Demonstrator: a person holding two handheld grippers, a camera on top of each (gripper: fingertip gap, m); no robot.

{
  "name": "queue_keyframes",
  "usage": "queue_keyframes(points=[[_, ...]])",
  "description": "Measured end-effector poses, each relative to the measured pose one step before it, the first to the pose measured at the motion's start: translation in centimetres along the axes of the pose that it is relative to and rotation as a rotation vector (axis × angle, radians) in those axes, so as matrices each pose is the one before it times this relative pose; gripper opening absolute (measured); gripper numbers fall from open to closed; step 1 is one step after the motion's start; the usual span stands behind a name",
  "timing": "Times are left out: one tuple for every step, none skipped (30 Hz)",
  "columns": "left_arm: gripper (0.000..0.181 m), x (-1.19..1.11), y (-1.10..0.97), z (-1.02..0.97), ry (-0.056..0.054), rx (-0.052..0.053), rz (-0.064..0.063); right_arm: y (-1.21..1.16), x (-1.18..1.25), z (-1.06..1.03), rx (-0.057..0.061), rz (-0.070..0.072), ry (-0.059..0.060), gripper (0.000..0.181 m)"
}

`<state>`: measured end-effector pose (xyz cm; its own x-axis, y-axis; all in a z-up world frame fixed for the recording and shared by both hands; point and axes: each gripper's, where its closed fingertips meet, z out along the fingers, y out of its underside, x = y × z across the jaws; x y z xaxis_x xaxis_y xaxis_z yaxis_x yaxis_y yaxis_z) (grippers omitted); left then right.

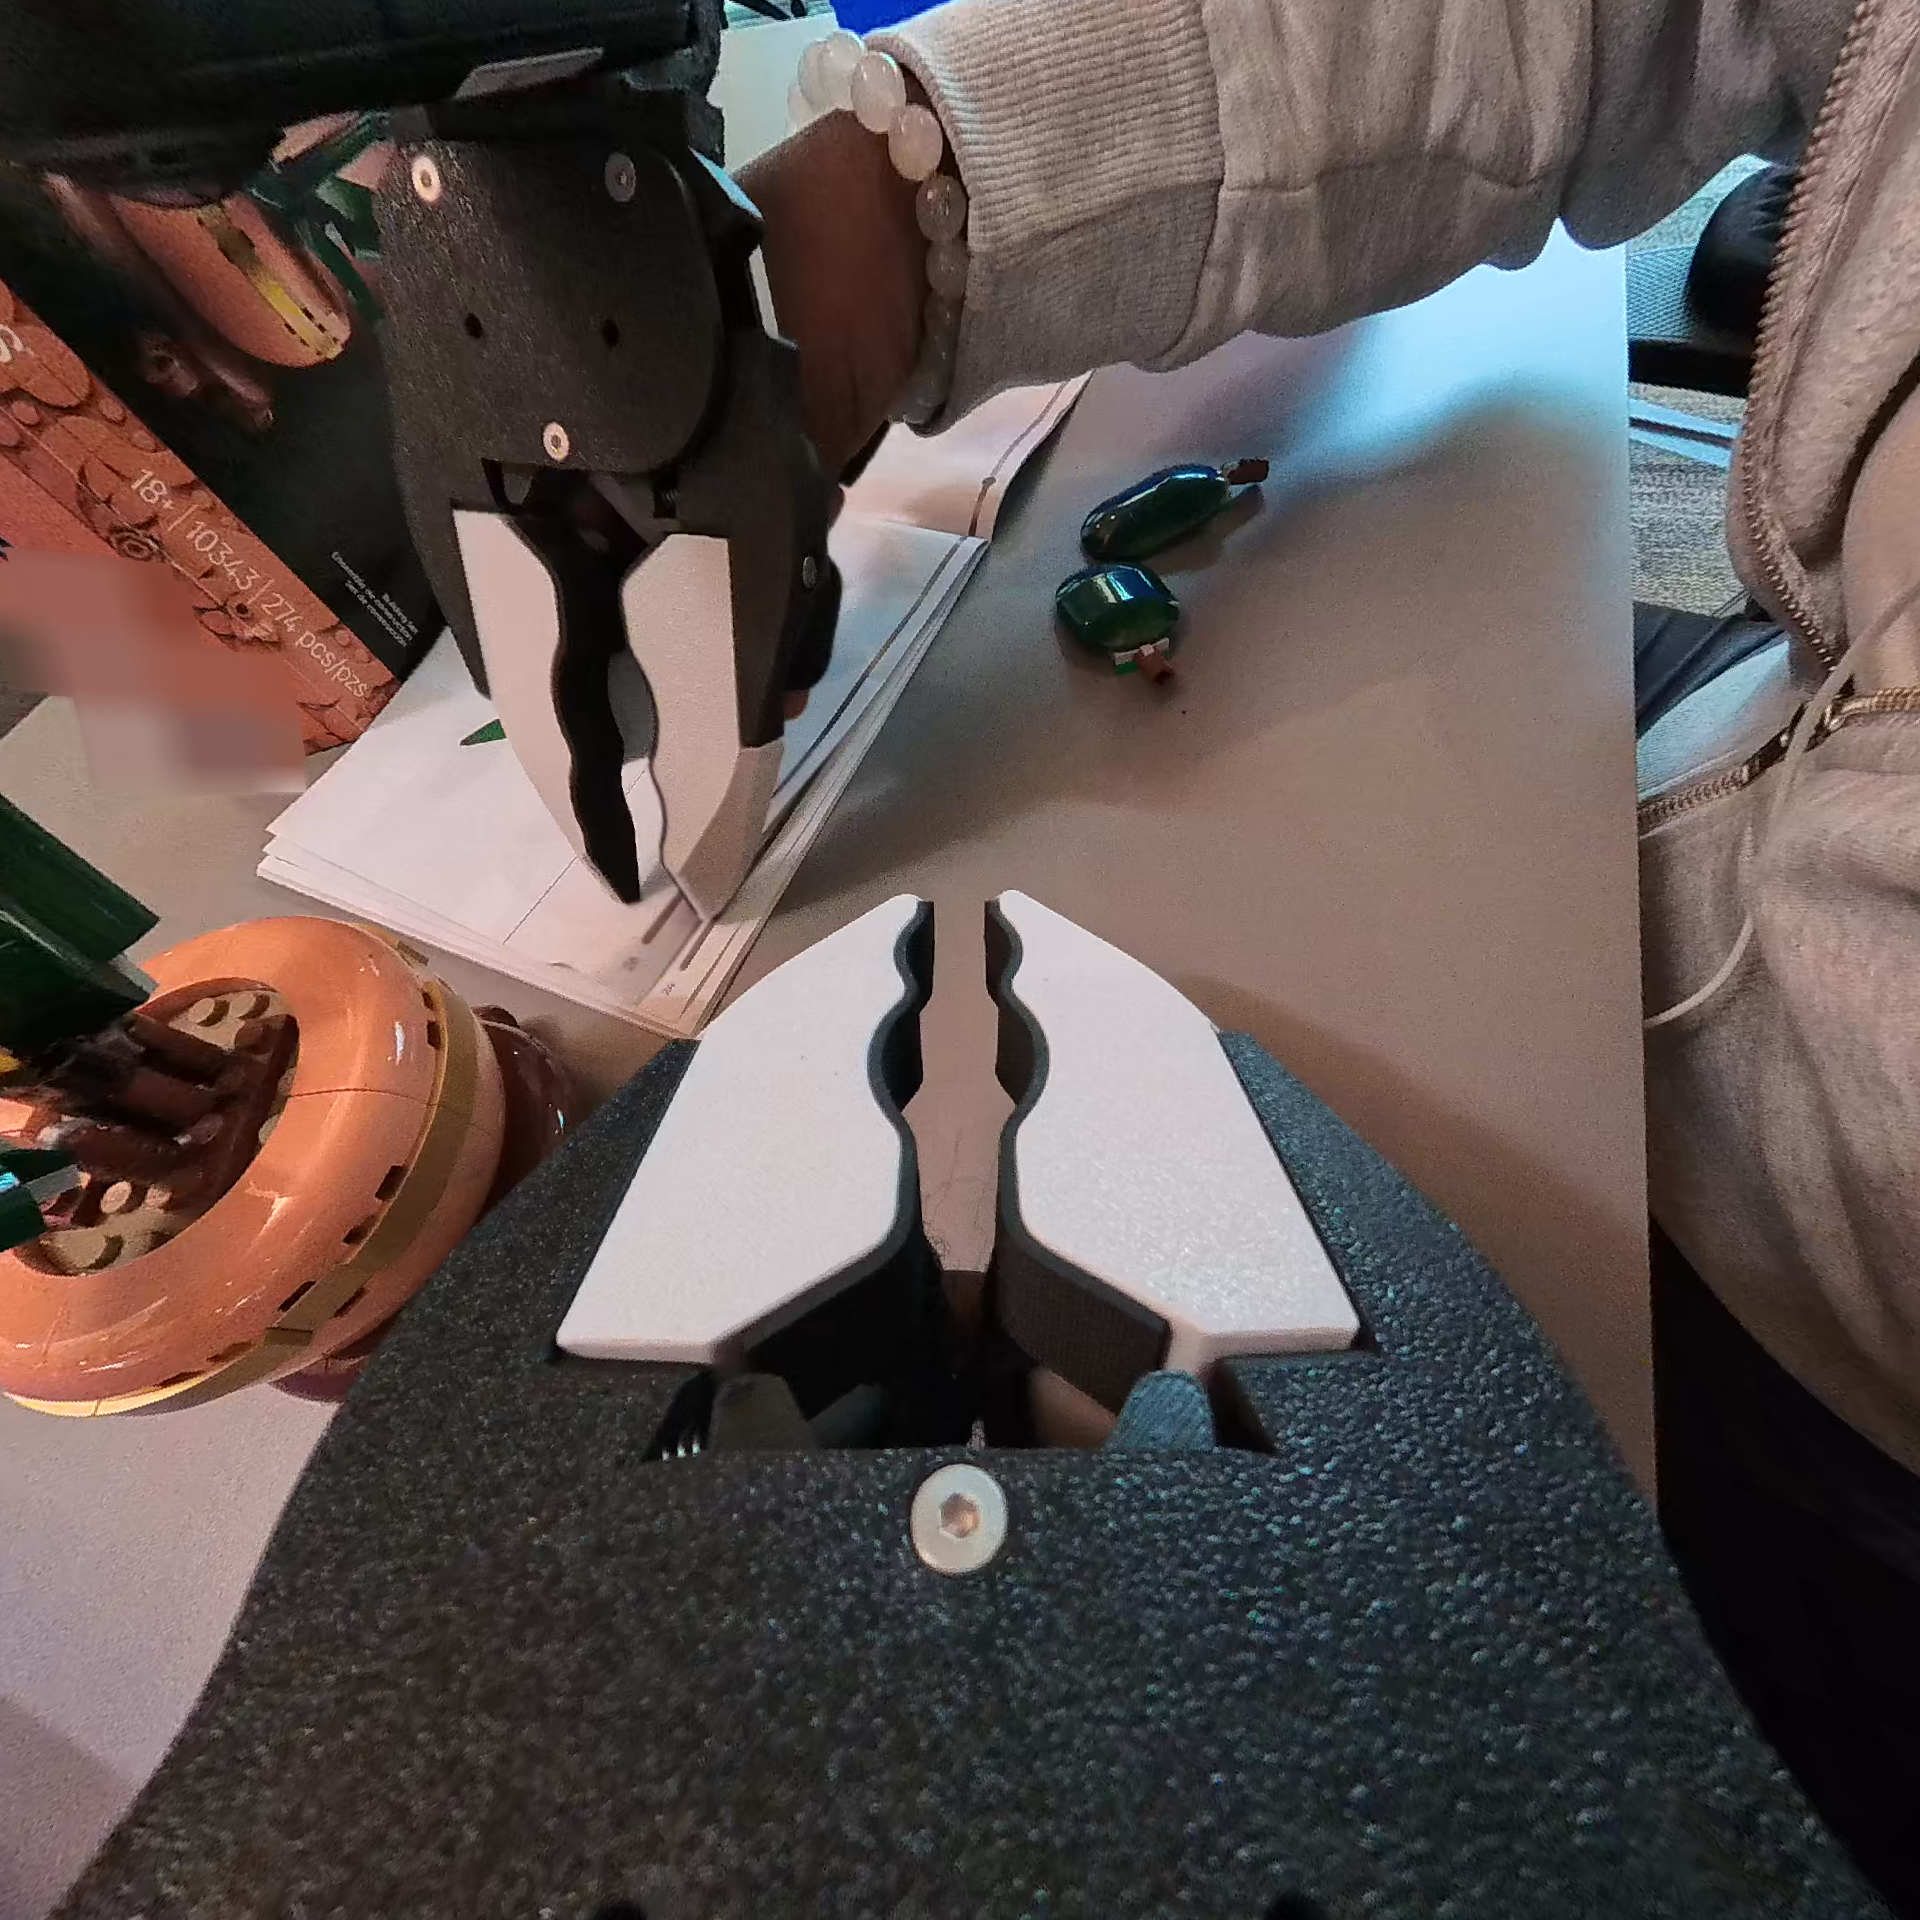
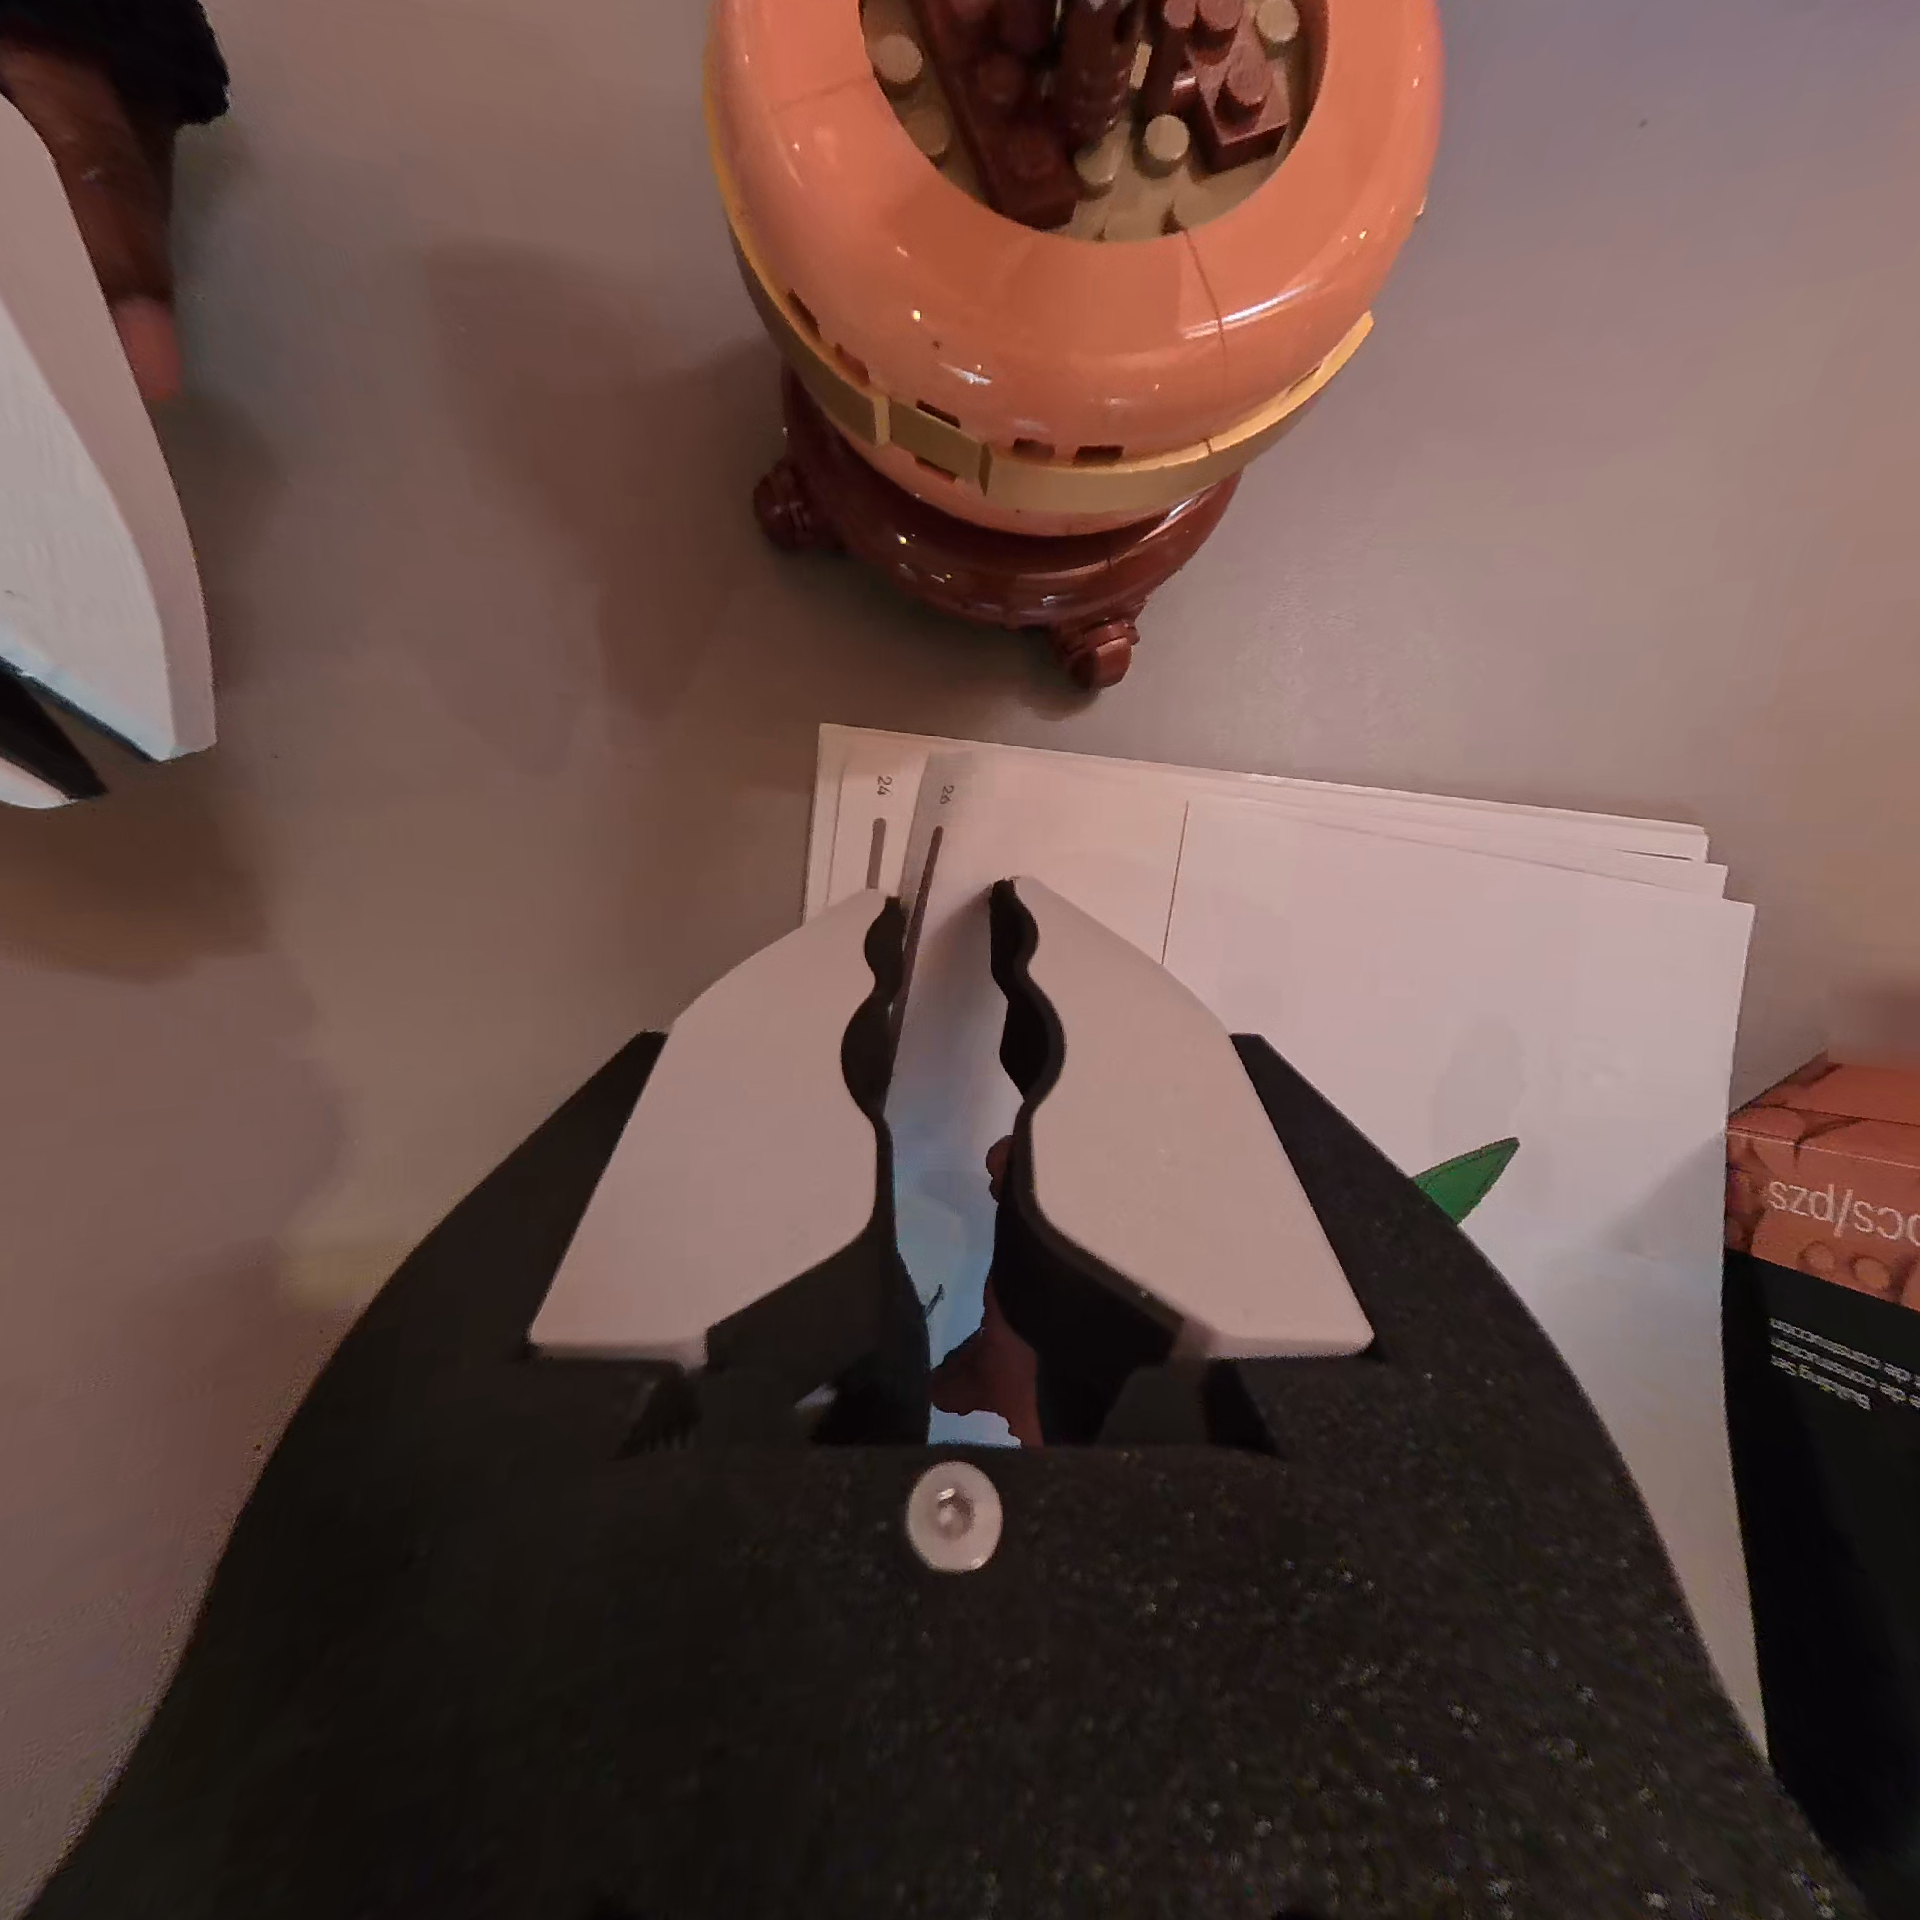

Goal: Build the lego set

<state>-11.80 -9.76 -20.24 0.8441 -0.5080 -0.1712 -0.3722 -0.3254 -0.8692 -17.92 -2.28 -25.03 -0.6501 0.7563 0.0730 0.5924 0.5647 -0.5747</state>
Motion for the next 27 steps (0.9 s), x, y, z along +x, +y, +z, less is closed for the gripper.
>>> queue_keyframes(points=[[0.008, 0.025, -0.02, -0.007, 0.0005, 0.0008, 0.0009, 0.014, 0.059, -0.015, -0.001, -0.0059, 0.0067, 0.014], [0.008, -0.002, -0.009, 0.007, -0.0003, 0.0004, 0.0009, 0.044, 0.07, 0.016, -0.0042, -0.0075, 0.0083, 0.013], [0.008, -0.001, -0.016, 0.003, -0.0007, 0.0, 0.001, 0.034, 0.113, -0.008, -0.0045, -0.0116, 0.0124, 0.012], [0.009, -0.005, 0.003, 0.009, -0.0005, 0.0001, 0.0012, -0.008, 0.085, -0.033, -0.001, -0.0154, 0.0121, 0.01], [0.009, -0.006, -0.011, 0.008, -0.0006, 0.0005, 0.001, -0.037, 0.097, -0.087, -0.0001, -0.0139, 0.0115, 0.008], [0.009, -0.01, -0.007, 0.004, -0.0006, 0.0006, 0.0002, -0.03, 0.195, -0.165, 0.0007, -0.0111, 0.0179, 0.005], [0.009, -0.023, 0.001, 0.013, -0.0011, 0.0006, -0.0005, -0.022, 0.274, -0.251, 0.0026, -0.0066, 0.0217, 0.003], [0.009, -0.058, -0.024, 0.013, -0.0028, 0.0013, -0.001, 0.006, 0.267, -0.375, 0.0047, -0.001, 0.0197, 0.002], [0.009, -0.065, -0.026, 0.0, -0.0038, 0.0022, -0.0017, -0.052, 0.42, -0.54, 0.0162, 0.0077, 0.029, 0.002], [0.009, -0.082, -0.056, -0.011, -0.0048, 0.0037, -0.002, -0.141, 0.42, -0.762, 0.0318, 0.0159, 0.027, 0.001], [0.009, -0.109, -0.087, -0.034, -0.0071, 0.0057, -0.002, -0.247, 0.367, -0.999, 0.0449, 0.0275, 0.0212, 0.001], [0.01, -0.139, -0.106, -0.049, -0.0088, 0.0075, -0.0024, -0.36, 0.368, -1.248, 0.0574, 0.0351, 0.0209, 0.001], [0.01, -0.163, -0.128, -0.061, -0.0107, 0.0092, -0.0028, -0.373, 0.482, -1.482, 0.0642, 0.0408, 0.0299, 0.001], [0.01, -0.212, -0.141, -0.066, -0.0132, 0.0112, -0.0036, -0.358, 0.514, -1.68, 0.0661, 0.0444, 0.0317, 0.001], [0.01, -0.258, -0.184, -0.059, -0.0157, 0.0132, -0.0056, -0.391, 0.54, -1.833, 0.0701, 0.0493, 0.0335, 0.001], [0.01, -0.279, -0.225, -0.064, -0.0172, 0.0156, -0.0082, -0.458, 0.453, -1.937, 0.0746, 0.048, 0.0258, 0.001], [0.01, -0.265, -0.266, -0.032, -0.0177, 0.0189, -0.01, -0.498, 0.423, -1.978, 0.076, 0.0451, 0.0215, 0.0], [0.01, -0.245, -0.328, 0.011, -0.0183, 0.0226, -0.0124, -0.537, 0.554, -1.985, 0.0752, 0.0444, 0.0296, 0.0], [0.01, -0.219, -0.417, 0.068, -0.0184, 0.0267, -0.0163, -0.551, 0.49, -1.922, 0.0718, 0.0367, 0.0214, 0.0], [0.01, -0.168, -0.545, 0.165, -0.0184, 0.0329, -0.0219, -0.478, 0.432, -1.826, 0.0635, 0.029, 0.0171, 0.0], [0.01, -0.083, -0.679, 0.275, -0.0156, 0.0389, -0.0291, -0.213, 0.691, -1.671, 0.042, 0.0266, 0.0347, 0.0], [0.01, 0.104, -0.66, 0.343, -0.0042, 0.0364, -0.0327, 0.16, 0.764, -1.478, 0.0145, 0.0199, 0.037, 0.0], [0.01, 0.27, -0.531, 0.387, 0.0058, 0.027, -0.0303, 0.26, 0.678, -1.303, 0.0073, 0.0105, 0.0326, 0.0], [0.011, 0.264, -0.403, 0.421, 0.0051, 0.0187, -0.0262, 0.237, 0.655, -1.151, 0.0103, 0.0039, 0.0356, 0.0], [0.011, 0.25, -0.26, 0.43, 0.0032, 0.0106, -0.0209, 0.253, 0.614, -1.046, 0.0064, 0.0006, 0.0348, 0.0], [0.011, 0.22, -0.131, 0.45, 0.0008, 0.0017, -0.014, 0.294, 0.566, -0.939, 0.0019, -0.0003, 0.0318, 0.0], [0.011, 0.094, 0.006, 0.457, -0.0074, -0.0054, -0.0074, 0.264, 0.56, -0.883, 0.0023, 0.0024, 0.0304, 0.0]])
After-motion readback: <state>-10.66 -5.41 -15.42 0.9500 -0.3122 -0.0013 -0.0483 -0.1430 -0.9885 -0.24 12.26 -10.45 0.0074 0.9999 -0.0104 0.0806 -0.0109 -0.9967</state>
